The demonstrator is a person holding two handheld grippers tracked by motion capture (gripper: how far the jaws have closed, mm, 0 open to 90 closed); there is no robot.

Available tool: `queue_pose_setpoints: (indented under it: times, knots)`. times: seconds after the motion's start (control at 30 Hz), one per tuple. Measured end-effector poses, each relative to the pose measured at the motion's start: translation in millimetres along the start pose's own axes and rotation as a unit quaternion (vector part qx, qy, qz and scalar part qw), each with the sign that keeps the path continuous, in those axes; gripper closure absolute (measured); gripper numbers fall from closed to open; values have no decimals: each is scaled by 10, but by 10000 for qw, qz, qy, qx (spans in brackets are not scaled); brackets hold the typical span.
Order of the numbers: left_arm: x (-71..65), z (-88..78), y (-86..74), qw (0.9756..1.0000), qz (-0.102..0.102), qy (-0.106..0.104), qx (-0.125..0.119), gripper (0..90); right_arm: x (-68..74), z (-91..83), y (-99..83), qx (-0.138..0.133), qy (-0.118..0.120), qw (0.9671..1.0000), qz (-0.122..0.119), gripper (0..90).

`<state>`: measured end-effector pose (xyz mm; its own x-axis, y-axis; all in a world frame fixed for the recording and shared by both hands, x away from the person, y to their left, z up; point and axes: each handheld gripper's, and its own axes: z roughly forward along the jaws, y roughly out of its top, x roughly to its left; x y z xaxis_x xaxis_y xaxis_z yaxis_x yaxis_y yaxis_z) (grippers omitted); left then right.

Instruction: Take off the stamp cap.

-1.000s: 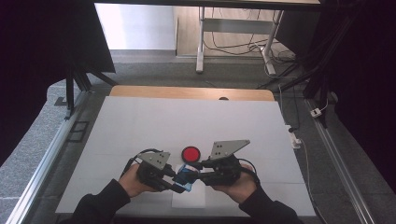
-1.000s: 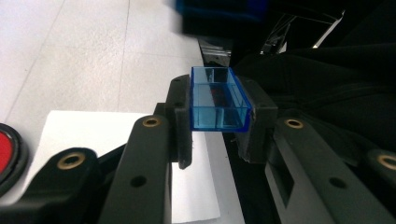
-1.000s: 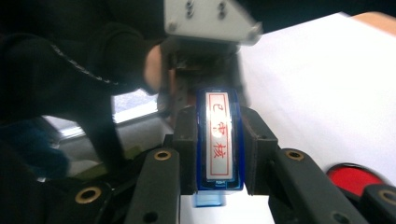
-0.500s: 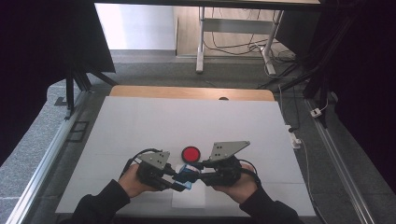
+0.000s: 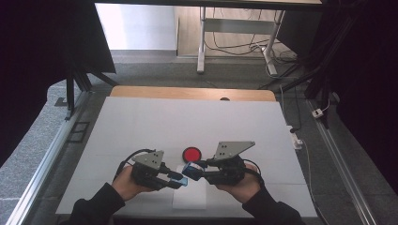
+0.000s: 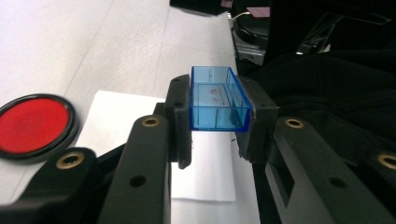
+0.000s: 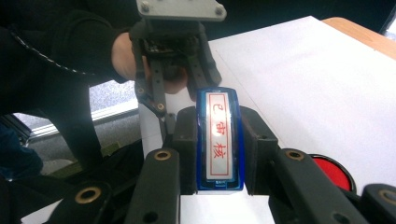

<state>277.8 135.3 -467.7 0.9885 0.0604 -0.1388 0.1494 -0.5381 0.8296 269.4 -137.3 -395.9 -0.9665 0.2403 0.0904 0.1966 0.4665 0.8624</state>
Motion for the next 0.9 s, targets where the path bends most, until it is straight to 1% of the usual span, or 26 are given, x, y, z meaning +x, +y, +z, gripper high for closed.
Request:
queue_pose_setpoints:
  times: [0.13,0.27,0.43,0.53,0.67,0.73,0.8,0.87,0.9]
  knots:
    - [-48,-86,-25,9997,-115,166,-97,683,-15,-9,-8,-49,-61,10000,38,709]
    - [-97,-178,-50,9992,-177,342,-123,682,-33,-19,-15,-72,-117,9999,70,709]
    - [-164,-293,-101,9979,-265,544,-218,682,-57,-31,-27,-94,-208,9997,115,709]
    - [-217,-373,-135,9966,-287,724,-284,682,-72,-42,-35,-95,-266,9995,147,709]
    - [-294,-473,-170,9937,-389,973,-391,682,-91,-50,-45,-165,-330,9991,186,709]
    - [-336,-515,-187,9912,-534,1134,-417,682,-101,-61,-47,-160,-381,9989,201,709]
    - [-378,-550,-209,9887,-611,1304,-425,681,-107,-66,-51,-190,-440,9986,201,709]
    - [-416,-580,-230,9866,-678,1418,-447,681,-113,-71,-54,-208,-489,9983,226,709]
    - [-445,-600,-242,9848,-715,1523,-425,681,-116,-73,-55,-207,-514,9982,224,709]
